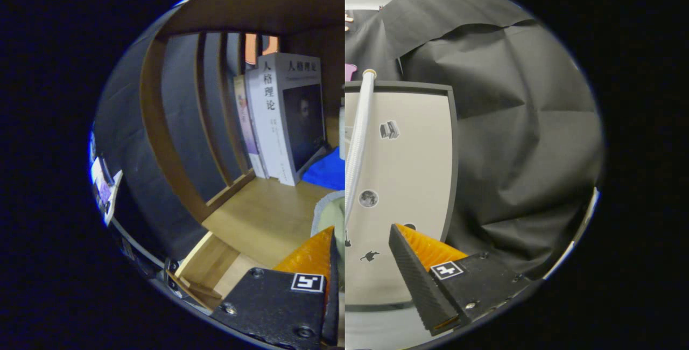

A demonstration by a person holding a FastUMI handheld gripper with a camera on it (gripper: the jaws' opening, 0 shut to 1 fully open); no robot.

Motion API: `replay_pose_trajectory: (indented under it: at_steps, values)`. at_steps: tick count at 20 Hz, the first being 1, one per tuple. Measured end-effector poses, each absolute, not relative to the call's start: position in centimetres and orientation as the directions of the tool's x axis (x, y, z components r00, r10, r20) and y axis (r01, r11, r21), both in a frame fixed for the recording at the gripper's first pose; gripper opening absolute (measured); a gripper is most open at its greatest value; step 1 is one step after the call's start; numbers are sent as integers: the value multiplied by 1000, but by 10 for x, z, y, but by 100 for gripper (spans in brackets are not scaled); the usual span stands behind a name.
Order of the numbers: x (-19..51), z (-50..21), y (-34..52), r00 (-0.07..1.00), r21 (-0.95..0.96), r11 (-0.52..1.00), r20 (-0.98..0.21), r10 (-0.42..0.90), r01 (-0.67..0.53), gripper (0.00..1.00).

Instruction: Pull open the drawer, take out the items inside it, and place them on the countertop above the cabinet.

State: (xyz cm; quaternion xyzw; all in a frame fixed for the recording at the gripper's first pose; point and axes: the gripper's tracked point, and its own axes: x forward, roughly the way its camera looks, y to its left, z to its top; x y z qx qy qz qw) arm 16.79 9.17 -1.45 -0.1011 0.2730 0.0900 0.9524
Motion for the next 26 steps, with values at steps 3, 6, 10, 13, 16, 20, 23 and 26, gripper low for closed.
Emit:
replay_pose_trajectory:
  at_steps: [3, 6, 10, 13, 16, 20, 23, 26]
  values:
    - [188, -26, 86, 820, -151, 969, -568, 75, -193, 58]
    - [198, -27, 84, 823, -139, 976, -564, 61, -167, 59]
    - [204, -32, 80, 816, -157, 975, -576, 37, -155, 62]
    - [205, -43, 78, 798, -148, 977, -601, 35, -155, 66]
    - [208, -42, 76, 811, -129, 981, -584, 44, -145, 77]
    - [208, -39, 75, 832, -117, 983, -552, 54, -142, 86]
    - [199, -30, 75, 854, -101, 985, -516, 71, -143, 89]
    - [175, -15, 75, 885, -93, 983, -456, 97, -156, 91]
